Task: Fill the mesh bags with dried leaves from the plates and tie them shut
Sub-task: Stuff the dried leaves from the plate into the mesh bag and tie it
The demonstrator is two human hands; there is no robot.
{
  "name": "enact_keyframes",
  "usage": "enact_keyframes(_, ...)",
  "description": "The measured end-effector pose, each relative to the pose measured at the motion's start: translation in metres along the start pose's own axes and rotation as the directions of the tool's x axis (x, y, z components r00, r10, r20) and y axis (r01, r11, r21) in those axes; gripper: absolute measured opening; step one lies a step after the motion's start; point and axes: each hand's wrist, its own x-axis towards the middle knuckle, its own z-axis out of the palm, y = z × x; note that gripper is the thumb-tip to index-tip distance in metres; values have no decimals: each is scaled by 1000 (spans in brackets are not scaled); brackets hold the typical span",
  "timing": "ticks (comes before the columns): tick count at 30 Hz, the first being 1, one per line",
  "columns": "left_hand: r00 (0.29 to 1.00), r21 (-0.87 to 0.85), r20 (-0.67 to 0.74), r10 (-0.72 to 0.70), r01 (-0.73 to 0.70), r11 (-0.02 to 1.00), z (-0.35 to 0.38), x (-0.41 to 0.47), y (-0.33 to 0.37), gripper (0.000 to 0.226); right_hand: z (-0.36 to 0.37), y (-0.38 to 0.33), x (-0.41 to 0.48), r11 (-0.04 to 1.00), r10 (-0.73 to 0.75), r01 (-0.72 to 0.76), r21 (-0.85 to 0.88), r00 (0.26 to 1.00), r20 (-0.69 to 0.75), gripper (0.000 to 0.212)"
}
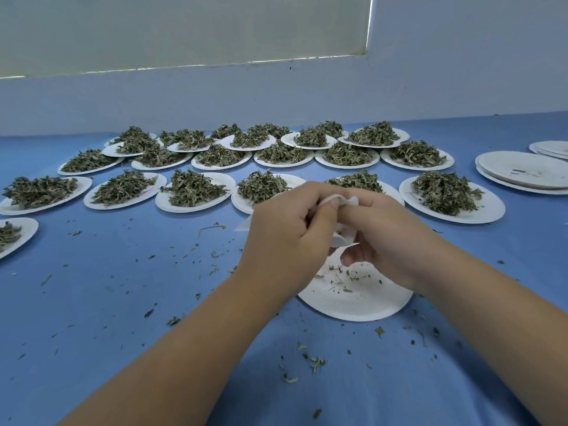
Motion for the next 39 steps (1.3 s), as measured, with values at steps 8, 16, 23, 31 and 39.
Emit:
enact_keyframes(8, 991, 125, 8, 130, -130, 984, 6, -5, 3, 21, 9, 5, 2, 996, 18, -26, -86, 996, -85, 23)
enact_keyframes(16, 993, 97, -31, 110, -107, 990, 1, -1, 3, 20, -6, 0, -2, 995, -18, 6, 97, 993, 117, 18)
enact_keyframes(23, 994, 48, 31, 100, -102, 994, 5, -6, 4, 19, 7, 3, -5, 990, -142, 143, -6, 987, 78, 21)
enact_keyframes(31, 997, 71, 14, 81, -82, 994, -7, 0, 6, 23, 4, -1, -6, 985, -170, 165, 48, 975, 141, 21)
enact_keyframes(39, 967, -333, -62, -247, 213, 919, -30, 8, 4, 25, 5, 1, -9, 949, -300, 314, -27, 926, 230, 74)
